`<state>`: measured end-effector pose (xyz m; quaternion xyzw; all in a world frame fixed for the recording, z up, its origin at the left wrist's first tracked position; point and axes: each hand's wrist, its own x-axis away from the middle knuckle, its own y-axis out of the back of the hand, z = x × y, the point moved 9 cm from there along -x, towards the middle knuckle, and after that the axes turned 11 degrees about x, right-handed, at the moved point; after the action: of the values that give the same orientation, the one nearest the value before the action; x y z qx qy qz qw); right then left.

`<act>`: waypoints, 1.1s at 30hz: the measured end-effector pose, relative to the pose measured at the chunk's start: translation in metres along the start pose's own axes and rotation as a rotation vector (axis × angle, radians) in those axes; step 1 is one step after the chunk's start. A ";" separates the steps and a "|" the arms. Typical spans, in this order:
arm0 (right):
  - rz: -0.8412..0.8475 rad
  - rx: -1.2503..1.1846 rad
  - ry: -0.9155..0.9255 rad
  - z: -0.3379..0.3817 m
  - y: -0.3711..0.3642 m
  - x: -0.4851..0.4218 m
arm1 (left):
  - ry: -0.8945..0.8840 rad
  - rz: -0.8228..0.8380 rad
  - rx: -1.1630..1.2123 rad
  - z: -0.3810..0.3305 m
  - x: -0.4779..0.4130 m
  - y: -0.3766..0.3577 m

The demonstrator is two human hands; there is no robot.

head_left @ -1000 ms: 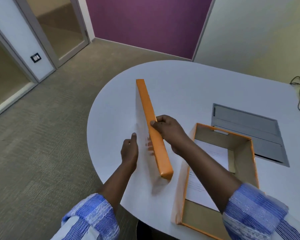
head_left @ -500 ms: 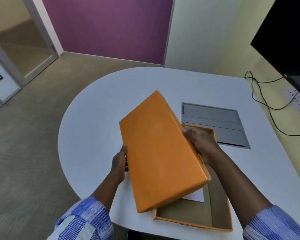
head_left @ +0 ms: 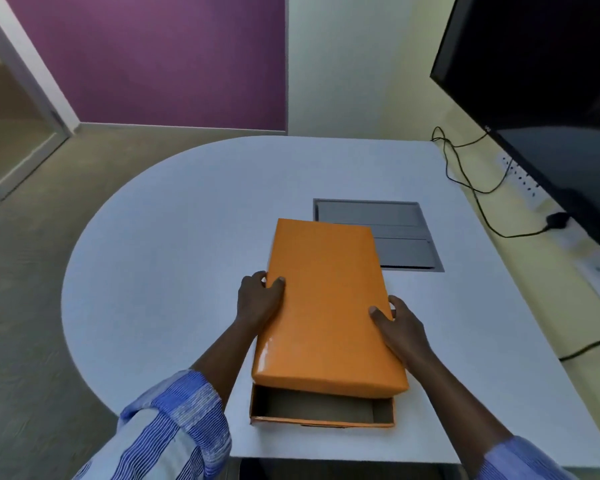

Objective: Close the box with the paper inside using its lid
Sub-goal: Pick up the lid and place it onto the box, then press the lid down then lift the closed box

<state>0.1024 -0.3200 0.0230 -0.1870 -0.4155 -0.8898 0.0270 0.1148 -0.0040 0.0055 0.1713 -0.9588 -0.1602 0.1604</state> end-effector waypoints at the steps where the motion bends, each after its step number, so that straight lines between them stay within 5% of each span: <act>1: 0.009 -0.003 0.012 -0.001 -0.001 0.000 | -0.005 0.006 -0.019 -0.002 0.001 -0.002; 9: 0.104 0.028 0.074 -0.001 -0.007 -0.002 | -0.004 0.005 -0.125 -0.006 0.011 -0.004; 17: 0.215 -0.010 0.031 -0.022 -0.014 0.008 | 0.192 0.021 -0.168 0.028 0.034 -0.002; 27: 0.517 -0.012 -0.119 -0.060 -0.030 0.043 | 0.557 0.278 -0.145 0.064 0.102 0.002; 33: 0.485 -0.059 -0.109 -0.059 -0.024 0.043 | 0.477 0.242 -0.093 0.051 0.109 0.000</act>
<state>0.0395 -0.3436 -0.0134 -0.3294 -0.3333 -0.8576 0.2118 -0.0006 -0.0324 -0.0128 0.0807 -0.8990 -0.1386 0.4075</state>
